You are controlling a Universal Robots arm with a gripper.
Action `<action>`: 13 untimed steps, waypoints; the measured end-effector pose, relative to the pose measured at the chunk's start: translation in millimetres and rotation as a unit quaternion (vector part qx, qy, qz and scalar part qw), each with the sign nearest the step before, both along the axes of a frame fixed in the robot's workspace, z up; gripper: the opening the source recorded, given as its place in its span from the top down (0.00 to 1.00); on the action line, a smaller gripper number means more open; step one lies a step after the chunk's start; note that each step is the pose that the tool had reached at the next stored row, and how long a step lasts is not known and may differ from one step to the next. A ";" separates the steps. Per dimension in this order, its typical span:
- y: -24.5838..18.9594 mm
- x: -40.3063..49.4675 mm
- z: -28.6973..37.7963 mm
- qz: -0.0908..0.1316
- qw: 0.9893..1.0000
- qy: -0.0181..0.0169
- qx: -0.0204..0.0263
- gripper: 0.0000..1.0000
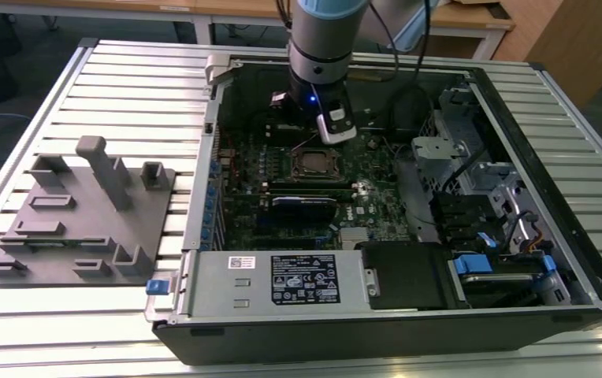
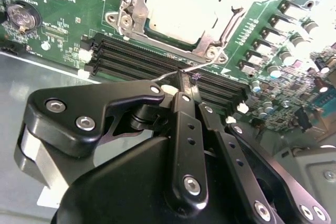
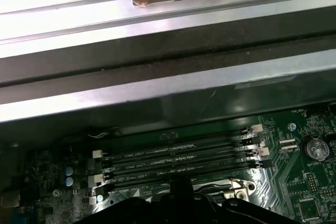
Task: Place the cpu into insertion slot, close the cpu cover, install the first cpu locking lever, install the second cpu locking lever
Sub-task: 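Install the first cpu locking lever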
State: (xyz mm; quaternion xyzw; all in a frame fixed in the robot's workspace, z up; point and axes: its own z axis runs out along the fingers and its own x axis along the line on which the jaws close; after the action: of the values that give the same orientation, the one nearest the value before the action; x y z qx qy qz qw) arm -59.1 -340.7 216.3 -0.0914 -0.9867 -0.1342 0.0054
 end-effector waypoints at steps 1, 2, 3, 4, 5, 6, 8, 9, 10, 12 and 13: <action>0.1 0.9 -0.6 -0.002 1.000 0.000 0.000 0.90; 0.3 1.9 -1.0 -0.003 1.000 0.000 0.000 0.90; 0.4 2.9 -1.4 -0.004 1.000 0.000 0.000 0.90; 0.5 4.2 -1.8 -0.005 1.000 0.000 0.000 0.90; 0.5 5.6 -2.3 -0.007 1.000 0.000 0.000 0.90; 0.5 7.0 -2.8 -0.008 1.000 0.000 0.000 0.90; 0.6 9.4 -3.5 -0.010 1.000 0.000 0.000 0.90; 0.6 9.5 -3.4 -0.010 1.000 0.000 0.000 0.90; 0.5 9.5 -3.4 -0.011 1.000 0.000 0.000 0.90; 0.6 9.5 -3.5 -0.011 1.000 0.000 0.000 0.90; 0.6 9.5 -3.6 -0.011 1.000 0.000 0.000 0.90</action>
State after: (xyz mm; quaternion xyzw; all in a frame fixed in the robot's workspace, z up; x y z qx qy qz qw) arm -49.6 -340.1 212.7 -0.1018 -0.9857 -0.1342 0.0040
